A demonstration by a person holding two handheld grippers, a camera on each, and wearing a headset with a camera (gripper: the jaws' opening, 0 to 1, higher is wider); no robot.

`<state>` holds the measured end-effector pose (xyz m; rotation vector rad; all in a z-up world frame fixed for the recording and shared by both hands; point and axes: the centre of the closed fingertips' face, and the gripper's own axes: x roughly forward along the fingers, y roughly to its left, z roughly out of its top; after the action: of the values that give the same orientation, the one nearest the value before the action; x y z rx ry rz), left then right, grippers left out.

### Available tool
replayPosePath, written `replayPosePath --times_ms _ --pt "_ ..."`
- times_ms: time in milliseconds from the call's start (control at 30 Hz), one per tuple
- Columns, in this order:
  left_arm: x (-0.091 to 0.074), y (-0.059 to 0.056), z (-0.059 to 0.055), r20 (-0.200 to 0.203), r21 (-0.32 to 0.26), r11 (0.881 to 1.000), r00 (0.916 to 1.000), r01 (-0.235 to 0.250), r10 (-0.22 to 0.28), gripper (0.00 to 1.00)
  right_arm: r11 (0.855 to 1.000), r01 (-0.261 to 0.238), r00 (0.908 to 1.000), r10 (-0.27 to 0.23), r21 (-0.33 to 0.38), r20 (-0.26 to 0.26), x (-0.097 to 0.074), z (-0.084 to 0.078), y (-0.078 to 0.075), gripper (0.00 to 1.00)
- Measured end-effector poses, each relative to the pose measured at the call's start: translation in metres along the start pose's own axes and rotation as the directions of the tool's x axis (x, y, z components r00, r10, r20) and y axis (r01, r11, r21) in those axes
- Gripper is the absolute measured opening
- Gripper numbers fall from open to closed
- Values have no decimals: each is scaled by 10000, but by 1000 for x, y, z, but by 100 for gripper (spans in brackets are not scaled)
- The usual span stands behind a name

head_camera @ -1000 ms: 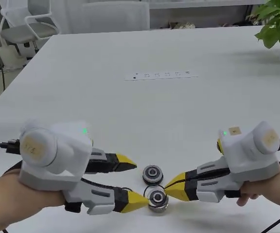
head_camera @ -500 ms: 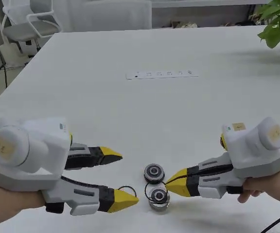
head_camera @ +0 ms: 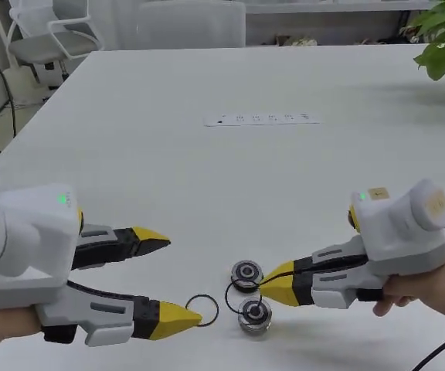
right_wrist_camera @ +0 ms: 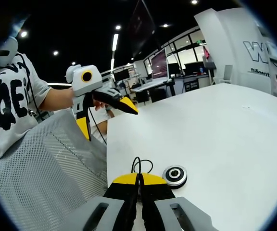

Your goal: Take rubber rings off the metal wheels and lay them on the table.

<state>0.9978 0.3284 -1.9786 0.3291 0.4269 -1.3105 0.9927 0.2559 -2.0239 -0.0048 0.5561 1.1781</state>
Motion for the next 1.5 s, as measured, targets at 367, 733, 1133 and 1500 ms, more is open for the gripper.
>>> replayPosePath --times_ms 367,733,1133,1500 --pt "-11 4 -10 -53 -249 9989 9992 -388 387 70 9997 -198 9998 198 -127 -53 14 9 1 0" --pt "-20 10 -13 -2 -406 9965 9974 -726 726 76 9991 -371 9985 363 -199 -401 31 5 1 0" --pt "-25 10 -21 -124 -553 9949 9964 -843 838 79 9976 -691 9944 680 -107 -813 48 -2 10 0" --pt "-29 10 -23 -180 -569 9941 9956 -929 920 79 9959 -891 9891 869 -128 -1190 62 -9 17 0"
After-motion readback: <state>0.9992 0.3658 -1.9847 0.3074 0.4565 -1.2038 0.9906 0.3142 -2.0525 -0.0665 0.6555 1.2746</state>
